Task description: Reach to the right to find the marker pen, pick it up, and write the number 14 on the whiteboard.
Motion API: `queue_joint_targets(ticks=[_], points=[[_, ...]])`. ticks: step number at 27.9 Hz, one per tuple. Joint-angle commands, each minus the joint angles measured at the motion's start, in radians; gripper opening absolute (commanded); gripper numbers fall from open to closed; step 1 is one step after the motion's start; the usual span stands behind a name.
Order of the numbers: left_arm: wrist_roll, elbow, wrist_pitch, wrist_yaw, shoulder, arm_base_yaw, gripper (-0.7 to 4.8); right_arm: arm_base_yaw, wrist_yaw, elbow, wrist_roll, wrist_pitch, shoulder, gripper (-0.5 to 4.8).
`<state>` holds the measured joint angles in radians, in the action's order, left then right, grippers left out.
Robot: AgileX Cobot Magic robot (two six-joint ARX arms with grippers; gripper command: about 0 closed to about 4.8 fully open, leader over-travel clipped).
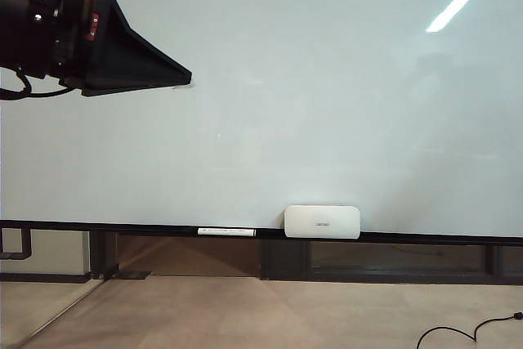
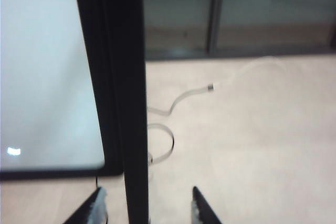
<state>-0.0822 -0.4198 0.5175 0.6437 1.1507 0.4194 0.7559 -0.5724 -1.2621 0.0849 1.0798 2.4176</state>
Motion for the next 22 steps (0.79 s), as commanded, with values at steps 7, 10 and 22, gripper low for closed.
queue_joint_targets(ticks=[7,10,22], points=[[-0.019,-0.003,-0.015,0.004,-0.001,0.001,-0.06,0.000,-0.006,-0.011,-0.007,0.176,-0.005,2.10],[-0.019,-0.003,-0.015,0.004,0.000,0.001,-0.06,0.000,-0.006,-0.011,-0.009,0.183,-0.005,2.84],[-0.023,-0.004,-0.015,0.003,0.000,0.001,-0.06,-0.005,0.055,-0.011,-0.090,0.235,-0.053,3.11]])
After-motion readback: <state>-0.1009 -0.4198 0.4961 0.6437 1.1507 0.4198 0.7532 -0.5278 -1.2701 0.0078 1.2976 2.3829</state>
